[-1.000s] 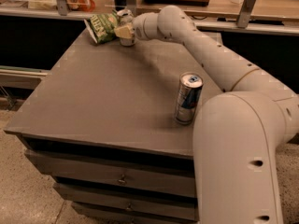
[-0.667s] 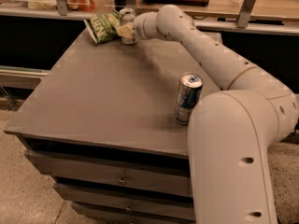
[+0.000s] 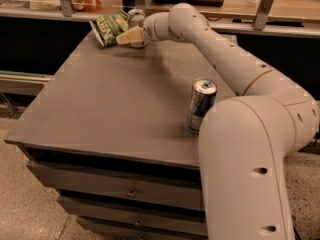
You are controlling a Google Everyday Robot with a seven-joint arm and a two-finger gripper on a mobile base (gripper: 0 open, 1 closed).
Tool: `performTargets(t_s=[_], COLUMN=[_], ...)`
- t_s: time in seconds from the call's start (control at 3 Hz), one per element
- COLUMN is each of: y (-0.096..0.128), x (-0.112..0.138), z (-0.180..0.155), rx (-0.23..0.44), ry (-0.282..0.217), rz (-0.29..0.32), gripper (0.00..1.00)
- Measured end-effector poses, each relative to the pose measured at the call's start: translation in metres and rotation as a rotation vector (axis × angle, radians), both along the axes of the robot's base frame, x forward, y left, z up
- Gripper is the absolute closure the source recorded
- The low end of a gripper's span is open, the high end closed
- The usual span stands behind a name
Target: Move 7up can near green jalapeno chip bag
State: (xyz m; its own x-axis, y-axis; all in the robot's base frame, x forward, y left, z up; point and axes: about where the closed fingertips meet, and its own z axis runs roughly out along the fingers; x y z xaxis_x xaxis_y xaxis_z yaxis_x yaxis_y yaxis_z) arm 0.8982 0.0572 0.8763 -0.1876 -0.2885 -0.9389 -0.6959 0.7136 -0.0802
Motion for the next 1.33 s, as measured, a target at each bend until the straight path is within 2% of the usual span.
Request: performTargets(t_s=[0.33, 0.67, 1.0, 1.33], y=[-0.018, -0.041, -0.079, -0.079], x=[-0.011, -0.033, -0.06, -0.06], z=[0.007, 0.02, 0.038, 0.038], rx=[-0.012, -0.06, -0.136, -0.136], ry=[0.016, 0.037, 0.056, 0.056], rz=[0.012, 0.047, 0.038, 0.038], gripper=[0.0, 0.0, 0.0, 0.0])
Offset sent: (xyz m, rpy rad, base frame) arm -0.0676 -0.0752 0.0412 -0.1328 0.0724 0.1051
